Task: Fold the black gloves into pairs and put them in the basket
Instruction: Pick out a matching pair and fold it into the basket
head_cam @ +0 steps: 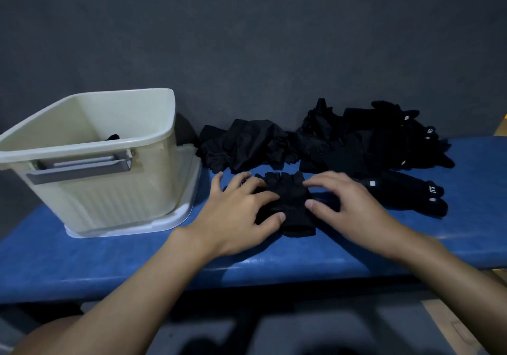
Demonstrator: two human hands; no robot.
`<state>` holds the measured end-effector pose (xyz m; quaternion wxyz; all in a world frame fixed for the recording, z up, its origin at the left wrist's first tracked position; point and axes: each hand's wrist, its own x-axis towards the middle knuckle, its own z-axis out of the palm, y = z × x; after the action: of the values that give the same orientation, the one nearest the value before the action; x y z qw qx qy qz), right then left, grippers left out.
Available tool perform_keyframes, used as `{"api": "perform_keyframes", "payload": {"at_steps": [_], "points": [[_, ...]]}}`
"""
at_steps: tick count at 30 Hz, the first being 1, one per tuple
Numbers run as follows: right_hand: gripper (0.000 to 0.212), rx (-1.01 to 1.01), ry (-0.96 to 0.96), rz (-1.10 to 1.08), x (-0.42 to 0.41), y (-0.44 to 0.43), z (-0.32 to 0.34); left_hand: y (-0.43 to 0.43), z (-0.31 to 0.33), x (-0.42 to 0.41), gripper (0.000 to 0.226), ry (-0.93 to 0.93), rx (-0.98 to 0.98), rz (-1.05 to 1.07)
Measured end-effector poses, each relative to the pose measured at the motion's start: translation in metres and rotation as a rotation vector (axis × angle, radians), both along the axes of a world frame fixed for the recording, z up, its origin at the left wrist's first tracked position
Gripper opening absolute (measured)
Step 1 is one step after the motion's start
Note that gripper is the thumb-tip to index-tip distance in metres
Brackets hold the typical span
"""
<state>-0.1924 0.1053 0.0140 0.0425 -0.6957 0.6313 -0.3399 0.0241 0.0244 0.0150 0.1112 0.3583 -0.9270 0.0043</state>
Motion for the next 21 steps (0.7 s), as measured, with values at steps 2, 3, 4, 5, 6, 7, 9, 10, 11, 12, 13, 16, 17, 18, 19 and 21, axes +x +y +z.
{"api": "perform_keyframes", "payload": {"at_steps": [2,3,4,5,6,7,9,10,11,12,13,16,17,18,19,21], "points": [[0.030,-0.070,0.025,-0.117,-0.008,0.002,0.004,0.002,0.005,-0.005,0.075,0.051,-0.029,-0.014],[0.030,-0.086,0.030,-0.186,-0.013,0.004,0.006,0.003,0.008,-0.008,0.074,0.076,-0.041,-0.027],[0.031,-0.090,0.030,-0.258,-0.018,0.005,0.008,0.004,0.009,-0.012,0.072,0.096,-0.049,-0.041],[0.033,-0.077,0.021,-0.328,-0.023,0.005,0.009,0.005,0.010,-0.016,0.070,0.112,-0.052,-0.056],[0.036,-0.051,0.001,-0.390,-0.028,0.006,0.010,0.007,0.011,-0.020,0.068,0.126,-0.051,-0.071],[0.038,-0.020,-0.023,-0.438,-0.032,0.007,0.010,0.008,0.011,-0.025,0.065,0.136,-0.047,-0.084],[0.041,0.037,-0.057,-0.494,-0.039,0.007,0.010,0.009,0.010,-0.034,0.054,0.137,-0.032,-0.108],[0.041,0.058,-0.061,-0.506,-0.041,0.007,0.009,0.008,0.009,-0.039,0.047,0.135,-0.021,-0.117],[0.041,0.074,-0.059,-0.516,-0.043,0.006,0.008,0.008,0.009,-0.043,0.043,0.136,-0.009,-0.124],[0.040,0.082,-0.057,-0.526,-0.045,0.005,0.008,0.008,0.009,-0.047,0.040,0.141,0.001,-0.130],[0.039,0.086,-0.060,-0.536,-0.046,0.005,0.007,0.007,0.009,-0.050,0.039,0.150,0.008,-0.135],[0.040,0.097,-0.108,-0.541,-0.049,0.002,0.007,0.005,0.009,-0.061,0.039,0.182,0.040,-0.142],[0.040,0.098,-0.130,-0.545,-0.050,0.002,0.008,0.003,0.009,-0.065,0.039,0.191,0.051,-0.141],[0.040,0.099,-0.133,-0.557,-0.052,0.002,0.007,0.001,0.010,-0.069,0.039,0.200,0.060,-0.139],[0.038,0.106,-0.119,-0.574,-0.054,0.002,0.008,-0.002,0.010,-0.073,0.039,0.205,0.066,-0.137],[0.035,0.131,-0.101,-0.593,-0.056,0.002,0.008,-0.007,0.013,-0.081,0.040,0.196,0.071,-0.137]]}}
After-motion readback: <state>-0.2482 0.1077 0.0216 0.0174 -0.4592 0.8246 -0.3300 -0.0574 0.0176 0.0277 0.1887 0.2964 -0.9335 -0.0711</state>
